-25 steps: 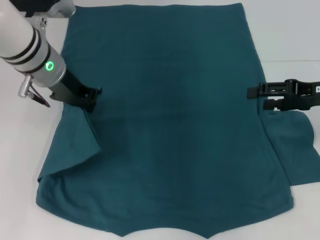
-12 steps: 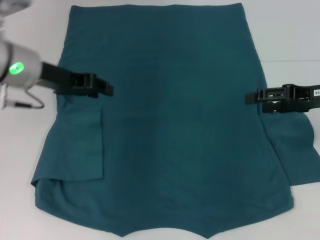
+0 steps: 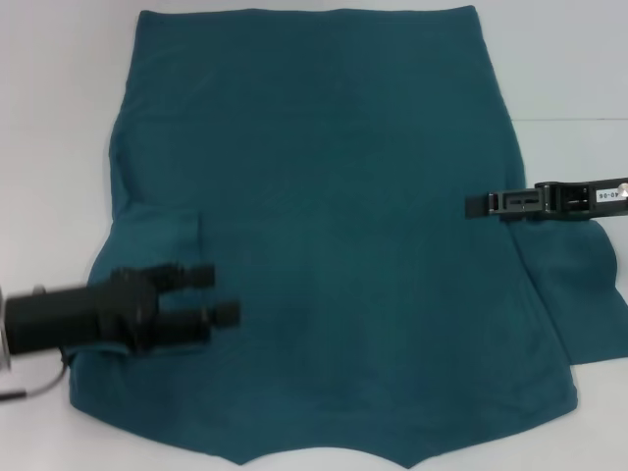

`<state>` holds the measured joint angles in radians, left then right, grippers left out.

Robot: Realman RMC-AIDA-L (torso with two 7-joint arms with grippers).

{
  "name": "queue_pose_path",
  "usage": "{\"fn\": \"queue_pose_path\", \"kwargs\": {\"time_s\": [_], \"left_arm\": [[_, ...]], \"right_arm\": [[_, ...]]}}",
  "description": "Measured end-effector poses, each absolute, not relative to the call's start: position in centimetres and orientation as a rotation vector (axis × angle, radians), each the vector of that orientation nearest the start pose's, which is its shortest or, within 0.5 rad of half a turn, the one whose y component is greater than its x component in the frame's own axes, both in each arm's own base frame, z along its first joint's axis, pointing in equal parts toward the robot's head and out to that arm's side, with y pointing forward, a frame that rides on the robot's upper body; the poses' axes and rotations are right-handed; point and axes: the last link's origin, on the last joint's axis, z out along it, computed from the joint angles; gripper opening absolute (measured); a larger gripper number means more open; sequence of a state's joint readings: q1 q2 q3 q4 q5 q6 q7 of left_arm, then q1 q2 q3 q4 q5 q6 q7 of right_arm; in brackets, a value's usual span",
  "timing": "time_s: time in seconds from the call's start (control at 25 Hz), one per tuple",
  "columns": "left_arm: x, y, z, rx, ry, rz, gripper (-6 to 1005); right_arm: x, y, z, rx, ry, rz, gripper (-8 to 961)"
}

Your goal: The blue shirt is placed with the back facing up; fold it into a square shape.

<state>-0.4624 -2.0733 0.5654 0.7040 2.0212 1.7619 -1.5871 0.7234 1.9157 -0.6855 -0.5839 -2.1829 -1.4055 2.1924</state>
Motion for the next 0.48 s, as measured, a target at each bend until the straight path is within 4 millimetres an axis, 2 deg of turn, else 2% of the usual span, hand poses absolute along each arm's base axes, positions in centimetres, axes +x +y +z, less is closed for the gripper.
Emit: {"fn": "queue_pose_path", "kwargs": {"time_s": [0.12,0.28,0.48], "left_arm": [[-28.0,28.4,1.0,-2.674,-0.845,-0.893,868],[-28.1,28.3,0.8,-2.69,-0.976,-0.879,863],[-28.3,28.9,1.6,-2.656,-1.267,-0.835,857]], "right_arm": [[25.8,39.8,4.9,-2.428,1.502,0.468,944],[25.8,39.0,6.0,-2.476,1.516,0.451,944],[27.8,37.8,8.6,-2.39,1.603,0.402,944]]}}
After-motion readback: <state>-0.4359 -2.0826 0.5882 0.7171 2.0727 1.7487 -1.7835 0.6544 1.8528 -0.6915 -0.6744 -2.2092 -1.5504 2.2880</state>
